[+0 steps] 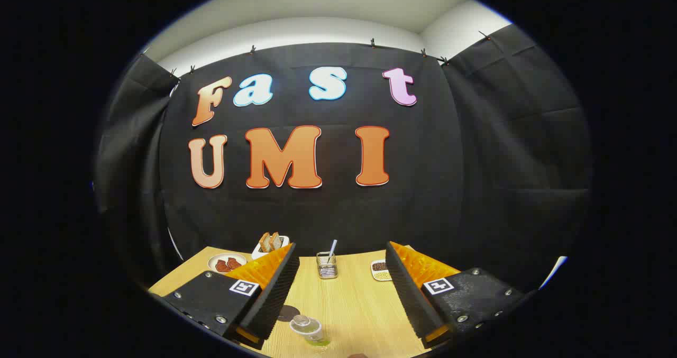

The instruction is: Take the bottle from table, then pour the juice into the cup, finally place the bottle on the coaster

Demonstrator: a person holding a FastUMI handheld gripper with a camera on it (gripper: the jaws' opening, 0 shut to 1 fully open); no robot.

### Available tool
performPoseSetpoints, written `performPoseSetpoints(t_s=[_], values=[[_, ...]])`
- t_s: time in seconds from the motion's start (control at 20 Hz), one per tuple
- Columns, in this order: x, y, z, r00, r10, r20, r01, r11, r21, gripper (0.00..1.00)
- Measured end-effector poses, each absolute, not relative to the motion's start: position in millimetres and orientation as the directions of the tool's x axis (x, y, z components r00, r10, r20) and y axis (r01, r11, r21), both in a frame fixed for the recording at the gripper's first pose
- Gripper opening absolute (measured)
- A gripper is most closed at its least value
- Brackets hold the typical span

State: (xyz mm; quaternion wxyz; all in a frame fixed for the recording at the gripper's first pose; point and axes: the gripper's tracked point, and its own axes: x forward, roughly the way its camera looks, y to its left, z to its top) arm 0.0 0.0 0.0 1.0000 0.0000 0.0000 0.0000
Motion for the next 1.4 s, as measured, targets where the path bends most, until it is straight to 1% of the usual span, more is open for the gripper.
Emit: performPoseSetpoints(t_s=[0.15,0.95,1.2,1.4], values=[[-2,0,-3,1.0,0.003,-0.009,-0.004,0.999,-0.032,0.97],[-15,-8,1,1.0,-0.013,-0.003,0.013,1.0,-0.007,0.97],[-16,0,-4,1.0,0.0,-0.003,0.0,1.0,-0.015,0.97],[-15,15,-14,0.999,0.036,-0.013,-0.036,0.999,-0.008,0.97]])
